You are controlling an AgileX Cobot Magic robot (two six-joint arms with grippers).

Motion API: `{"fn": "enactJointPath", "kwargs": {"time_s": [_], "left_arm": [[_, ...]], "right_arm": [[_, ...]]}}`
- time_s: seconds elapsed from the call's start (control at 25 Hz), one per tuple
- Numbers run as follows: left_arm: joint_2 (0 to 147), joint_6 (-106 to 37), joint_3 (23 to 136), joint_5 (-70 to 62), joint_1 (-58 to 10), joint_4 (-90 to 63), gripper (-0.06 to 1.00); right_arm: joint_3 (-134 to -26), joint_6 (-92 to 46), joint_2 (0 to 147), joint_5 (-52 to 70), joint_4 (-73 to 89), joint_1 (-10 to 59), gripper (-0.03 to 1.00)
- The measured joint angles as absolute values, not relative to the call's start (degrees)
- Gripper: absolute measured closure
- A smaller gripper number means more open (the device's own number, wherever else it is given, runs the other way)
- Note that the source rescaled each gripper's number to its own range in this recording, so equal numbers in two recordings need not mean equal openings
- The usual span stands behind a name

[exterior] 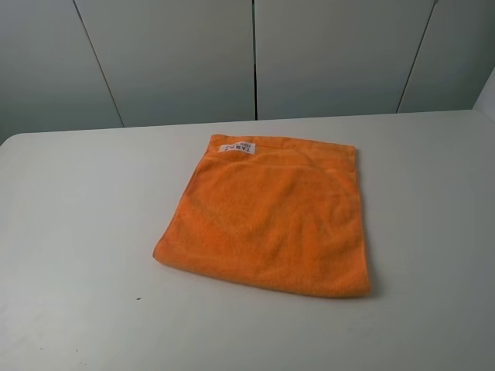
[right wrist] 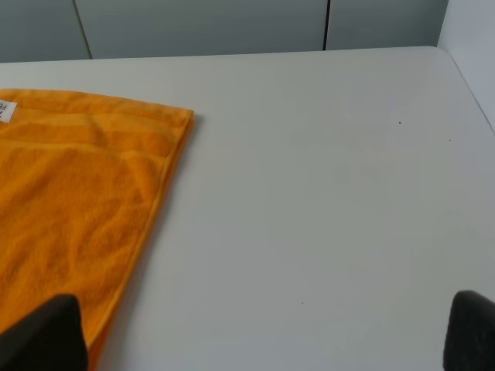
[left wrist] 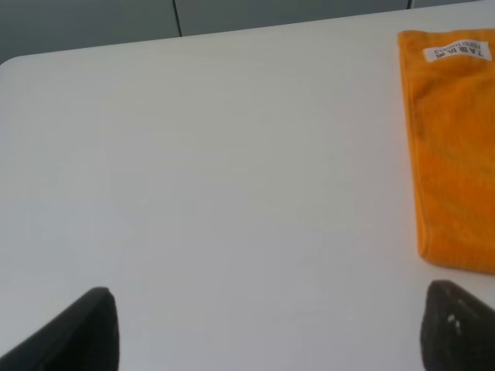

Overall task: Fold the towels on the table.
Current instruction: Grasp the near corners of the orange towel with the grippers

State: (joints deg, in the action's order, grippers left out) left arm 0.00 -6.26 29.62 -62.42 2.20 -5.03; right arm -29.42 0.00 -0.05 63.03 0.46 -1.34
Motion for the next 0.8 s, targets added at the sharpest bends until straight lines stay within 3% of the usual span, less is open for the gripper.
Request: {"fn": "enactJointPath", "kwargs": {"time_s": [0.8], "left_arm": [[0.0, -6.3, 29.6, -62.4, 2.2, -5.0, -0.06]], "right_arm": [[-29.4, 0.0, -0.1, 63.0, 0.5, -1.3, -0.03]]}}
